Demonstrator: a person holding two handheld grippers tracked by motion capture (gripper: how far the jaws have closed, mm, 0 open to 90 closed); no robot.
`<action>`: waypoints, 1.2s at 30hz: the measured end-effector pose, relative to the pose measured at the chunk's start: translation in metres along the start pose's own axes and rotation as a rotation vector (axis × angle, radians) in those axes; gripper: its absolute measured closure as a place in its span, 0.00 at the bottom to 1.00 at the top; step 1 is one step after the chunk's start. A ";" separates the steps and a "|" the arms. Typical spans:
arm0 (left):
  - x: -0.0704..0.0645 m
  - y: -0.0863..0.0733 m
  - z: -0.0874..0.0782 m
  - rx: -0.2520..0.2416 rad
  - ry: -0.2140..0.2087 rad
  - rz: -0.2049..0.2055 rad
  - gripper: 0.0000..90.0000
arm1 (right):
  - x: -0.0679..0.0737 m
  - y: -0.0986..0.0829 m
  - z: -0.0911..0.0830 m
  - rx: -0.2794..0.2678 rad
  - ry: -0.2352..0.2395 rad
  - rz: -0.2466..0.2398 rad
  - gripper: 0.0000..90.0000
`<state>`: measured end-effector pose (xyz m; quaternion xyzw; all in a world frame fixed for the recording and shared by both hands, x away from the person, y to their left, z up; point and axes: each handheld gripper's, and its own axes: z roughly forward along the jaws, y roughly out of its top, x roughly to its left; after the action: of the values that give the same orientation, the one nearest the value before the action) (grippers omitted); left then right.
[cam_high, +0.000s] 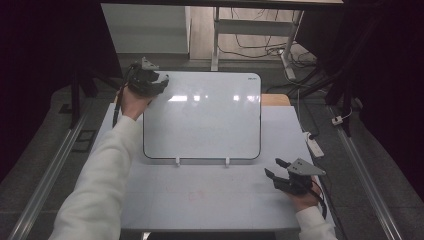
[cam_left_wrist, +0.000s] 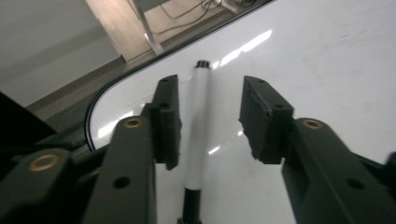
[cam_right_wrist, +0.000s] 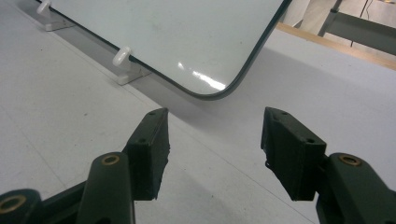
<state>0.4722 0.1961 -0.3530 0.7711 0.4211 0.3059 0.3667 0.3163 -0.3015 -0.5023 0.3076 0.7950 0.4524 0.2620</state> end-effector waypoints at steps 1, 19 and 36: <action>-0.001 -0.001 -0.005 -0.010 -0.013 0.000 0.57 | 0.000 0.000 0.000 0.000 0.001 0.000 0.46; -0.047 -0.087 -0.076 -0.074 -0.227 0.008 0.39 | -0.005 0.001 -0.003 -0.011 0.046 0.011 0.44; -0.073 -0.196 -0.088 0.020 -0.293 -0.076 0.34 | -0.014 -0.005 -0.002 0.031 0.046 0.019 0.44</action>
<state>0.2869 0.2331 -0.4779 0.7946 0.3949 0.1718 0.4280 0.3231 -0.3150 -0.5042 0.3089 0.8048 0.4493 0.2344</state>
